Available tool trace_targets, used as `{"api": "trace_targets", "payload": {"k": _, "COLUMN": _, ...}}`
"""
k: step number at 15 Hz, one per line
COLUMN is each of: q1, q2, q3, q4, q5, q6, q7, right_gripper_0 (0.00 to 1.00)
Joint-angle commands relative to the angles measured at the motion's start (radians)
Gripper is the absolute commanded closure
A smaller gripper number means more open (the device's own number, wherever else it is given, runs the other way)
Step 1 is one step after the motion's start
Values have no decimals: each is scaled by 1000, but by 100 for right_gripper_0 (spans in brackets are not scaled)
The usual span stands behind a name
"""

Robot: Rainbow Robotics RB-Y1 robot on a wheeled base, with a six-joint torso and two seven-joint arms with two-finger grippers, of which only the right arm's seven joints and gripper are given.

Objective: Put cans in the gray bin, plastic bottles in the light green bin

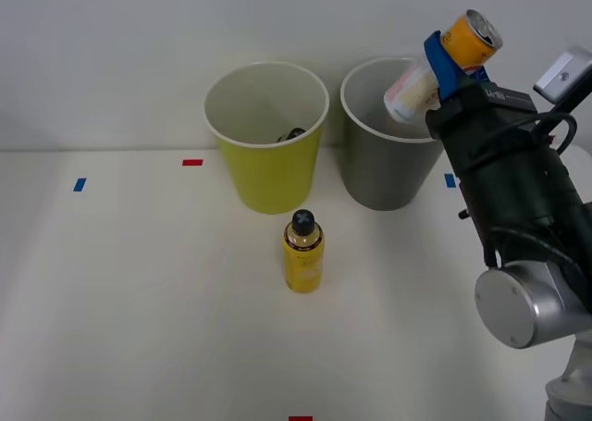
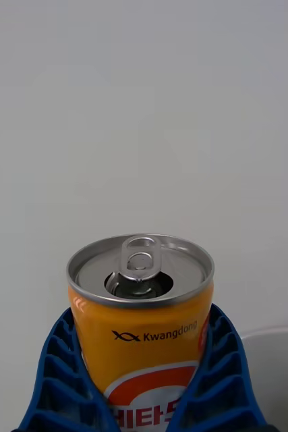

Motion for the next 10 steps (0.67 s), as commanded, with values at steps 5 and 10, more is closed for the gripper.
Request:
{"api": "trace_targets", "payload": {"k": 5, "q1": -303, "q2": 125, "q3": -204, "q4": 51, "q5": 9, "q6": 455, "q7": 60, "right_gripper_0": 97}}
{"api": "trace_targets", "payload": {"k": 10, "q1": -429, "q2": 131, "q3": -235, "q4": 292, "q5": 15, "q6": 340, "q7": 110, "right_gripper_0": 97}}
